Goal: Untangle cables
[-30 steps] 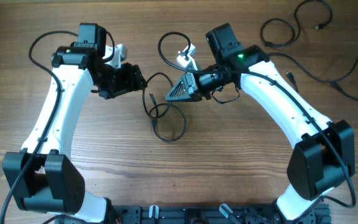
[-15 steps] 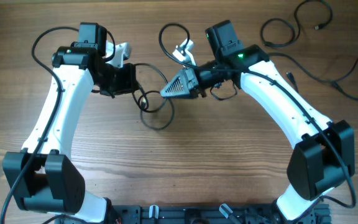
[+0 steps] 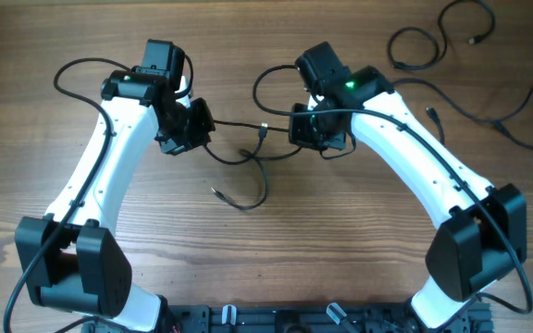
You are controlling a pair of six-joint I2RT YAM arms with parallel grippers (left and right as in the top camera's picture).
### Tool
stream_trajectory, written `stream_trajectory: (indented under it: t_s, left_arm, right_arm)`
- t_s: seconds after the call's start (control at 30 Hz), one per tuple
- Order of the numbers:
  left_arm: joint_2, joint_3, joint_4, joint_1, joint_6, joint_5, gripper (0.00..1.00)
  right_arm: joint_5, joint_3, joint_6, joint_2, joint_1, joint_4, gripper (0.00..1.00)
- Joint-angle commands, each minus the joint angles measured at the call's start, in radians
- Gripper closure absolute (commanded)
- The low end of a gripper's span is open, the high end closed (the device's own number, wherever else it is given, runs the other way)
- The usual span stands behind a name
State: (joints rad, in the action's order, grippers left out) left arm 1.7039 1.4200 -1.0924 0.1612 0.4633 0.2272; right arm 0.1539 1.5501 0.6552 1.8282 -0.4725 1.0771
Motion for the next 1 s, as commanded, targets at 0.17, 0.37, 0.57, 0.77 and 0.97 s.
stream_trajectory:
  t_s: [0.17, 0.37, 0.57, 0.77, 0.97]
  left_arm:
    - [-0.005, 0.010, -0.003, -0.085, 0.073, -0.476, 0.95]
    - [-0.006, 0.010, 0.001, -0.085, 0.074, -0.492, 0.95]
    - [-0.006, 0.011, 0.108, -0.085, -0.090, 0.175, 0.96]
    - [-0.037, 0.039, 0.297, -0.085, -0.140, 0.828, 0.96]
    - [-0.090, 0.063, 0.292, -0.084, -0.103, 0.861, 0.96]
  right_arm:
    - [-0.216, -0.022, -0.081, -0.009, 0.256, 0.046, 0.89]
    - [-0.001, -0.022, -0.134, -0.009, 0.267, -0.026, 0.75]
    - [0.451, -0.023, -0.290, -0.009, 0.235, -0.107, 0.20]
    - [0.446, -0.023, -0.289, -0.008, 0.189, -0.124, 0.07]
    - [0.446, -0.048, -0.290, -0.001, 0.189, -0.150, 0.08]
